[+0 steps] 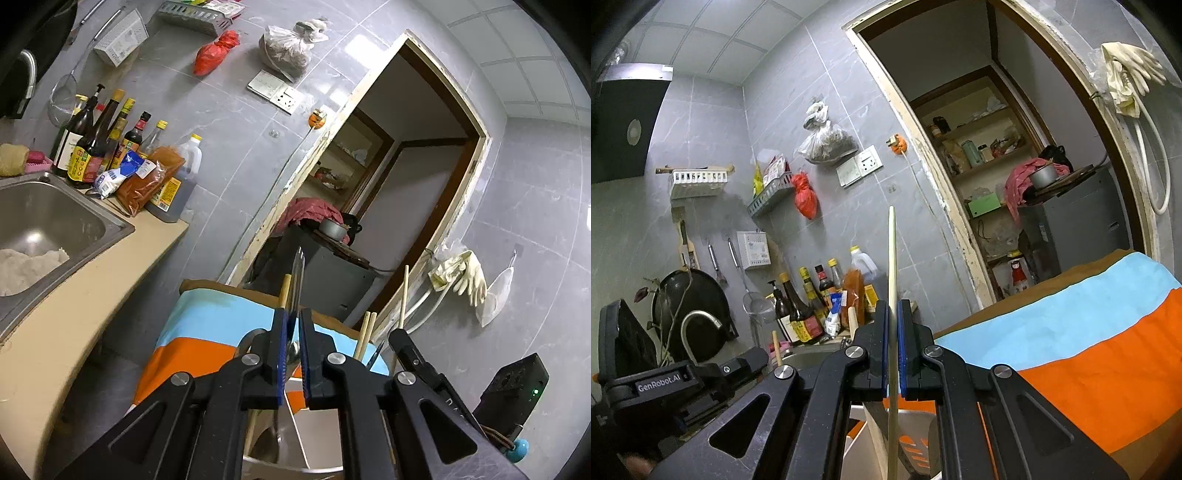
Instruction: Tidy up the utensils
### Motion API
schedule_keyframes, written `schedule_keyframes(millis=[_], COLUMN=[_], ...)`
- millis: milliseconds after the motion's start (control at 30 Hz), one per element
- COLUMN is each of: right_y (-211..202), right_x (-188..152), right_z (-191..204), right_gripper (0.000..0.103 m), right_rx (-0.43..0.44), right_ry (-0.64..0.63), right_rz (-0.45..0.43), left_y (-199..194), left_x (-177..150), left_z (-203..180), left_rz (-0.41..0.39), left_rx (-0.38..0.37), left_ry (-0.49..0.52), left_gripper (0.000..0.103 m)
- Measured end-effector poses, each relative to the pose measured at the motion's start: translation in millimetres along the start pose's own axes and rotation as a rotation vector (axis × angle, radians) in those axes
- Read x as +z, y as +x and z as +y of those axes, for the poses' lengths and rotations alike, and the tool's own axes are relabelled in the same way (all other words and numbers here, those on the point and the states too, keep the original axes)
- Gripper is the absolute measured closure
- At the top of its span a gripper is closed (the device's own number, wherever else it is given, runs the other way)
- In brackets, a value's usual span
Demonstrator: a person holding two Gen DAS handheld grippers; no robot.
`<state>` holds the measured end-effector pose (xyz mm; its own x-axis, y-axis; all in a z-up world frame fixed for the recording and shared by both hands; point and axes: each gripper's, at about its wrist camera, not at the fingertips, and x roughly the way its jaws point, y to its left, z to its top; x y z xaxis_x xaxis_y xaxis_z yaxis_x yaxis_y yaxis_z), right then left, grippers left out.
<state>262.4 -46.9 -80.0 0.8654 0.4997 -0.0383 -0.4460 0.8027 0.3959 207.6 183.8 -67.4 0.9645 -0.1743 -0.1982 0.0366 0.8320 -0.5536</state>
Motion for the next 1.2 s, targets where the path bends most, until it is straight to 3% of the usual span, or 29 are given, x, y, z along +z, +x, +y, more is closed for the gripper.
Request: schedule_keyframes(millis=[400, 533, 633, 700, 767, 800, 1033, 1200], right_y=[-1.2, -4.0, -10.0, -12.0, -17.2, -22.1, -54.3, -86.9], right_x=[3.4, 9.5, 16.5, 18.8, 22.1, 24.0, 41.6, 57.7], right_z=[3.1, 7.1, 9.9, 10.0, 9.7, 8.8, 7.5, 7.5], right_gripper=[0.098, 0.098, 0.097, 0.093, 0.07, 0.066, 0.065, 0.054], right_rx=[-0.011, -0.013, -0.019, -0.024, -0.035, -0.041, -0.064, -0.105], right_ry=[-0.018, -0.021, -0.026, -0.024, -0.017, -0.008, -0.024, -0.072], right_rz=[0.075, 0.105, 0.118, 0.124, 0.132, 0.132, 0.147, 0.167], left_y=[-8.5, -14.9, -19.8, -22.6, -25.2, -27.6, -44.7, -59.5], left_x=[11.3, 20.3, 25.5, 27.8, 29.0, 28.9, 21.7, 15.0], left_z=[-6.1, -13.1, -18.8, -23.9, -28.4, -32.0, -57.9, -83.1], left_rz=[0.017, 0.017, 0.022, 0.034, 0.042, 0.047, 0.073, 0.082], left_rx=[0.024, 0.038, 0.05, 0.069, 0.083, 0.093, 0.143, 0.167], left_ry=[-0.003, 0.008, 0.019, 0.032, 0.044, 0.056, 0.135, 0.19], left_gripper=[0.091, 0.077, 0.073, 0.07, 0.061, 0.059, 0.041, 0.026])
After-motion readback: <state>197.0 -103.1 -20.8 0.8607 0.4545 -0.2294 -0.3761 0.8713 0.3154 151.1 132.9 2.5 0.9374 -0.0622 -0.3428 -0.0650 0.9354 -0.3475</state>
